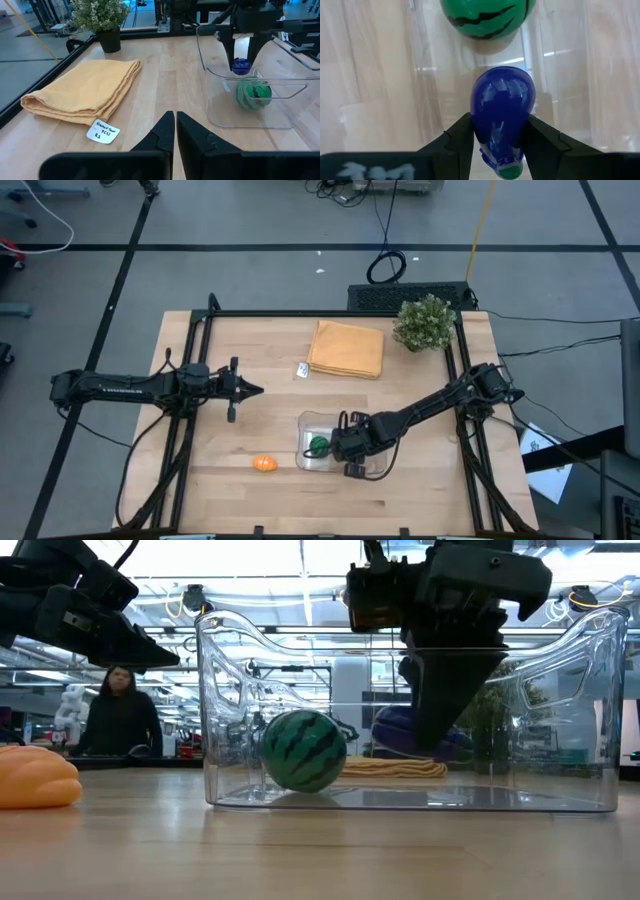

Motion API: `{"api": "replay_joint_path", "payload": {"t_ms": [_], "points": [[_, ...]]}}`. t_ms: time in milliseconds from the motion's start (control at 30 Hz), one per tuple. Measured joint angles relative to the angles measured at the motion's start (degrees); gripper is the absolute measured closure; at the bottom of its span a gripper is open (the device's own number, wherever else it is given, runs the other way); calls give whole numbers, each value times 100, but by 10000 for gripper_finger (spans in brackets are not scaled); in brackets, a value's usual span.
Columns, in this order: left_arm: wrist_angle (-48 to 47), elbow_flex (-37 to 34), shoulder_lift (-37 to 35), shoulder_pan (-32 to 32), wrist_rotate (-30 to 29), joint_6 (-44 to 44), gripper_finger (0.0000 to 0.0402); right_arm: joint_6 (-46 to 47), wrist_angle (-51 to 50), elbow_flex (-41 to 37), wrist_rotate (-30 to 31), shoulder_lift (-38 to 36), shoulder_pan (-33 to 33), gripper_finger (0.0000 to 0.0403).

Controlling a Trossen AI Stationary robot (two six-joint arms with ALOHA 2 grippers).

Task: Pick and placing Produce into tupperware
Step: Put the eggplant into the transparent bin

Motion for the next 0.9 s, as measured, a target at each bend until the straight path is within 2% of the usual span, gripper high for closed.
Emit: {"api": "replay_joint_path", "payload": {"t_ms": [600,900], "points": [[-12,0,0,0,0,-42,378,39,264,-278,-144,-2,-96,273],[-15,0,0,0,-2,-42,378,-239,260,-278,-137,-2,-55,273]]}}
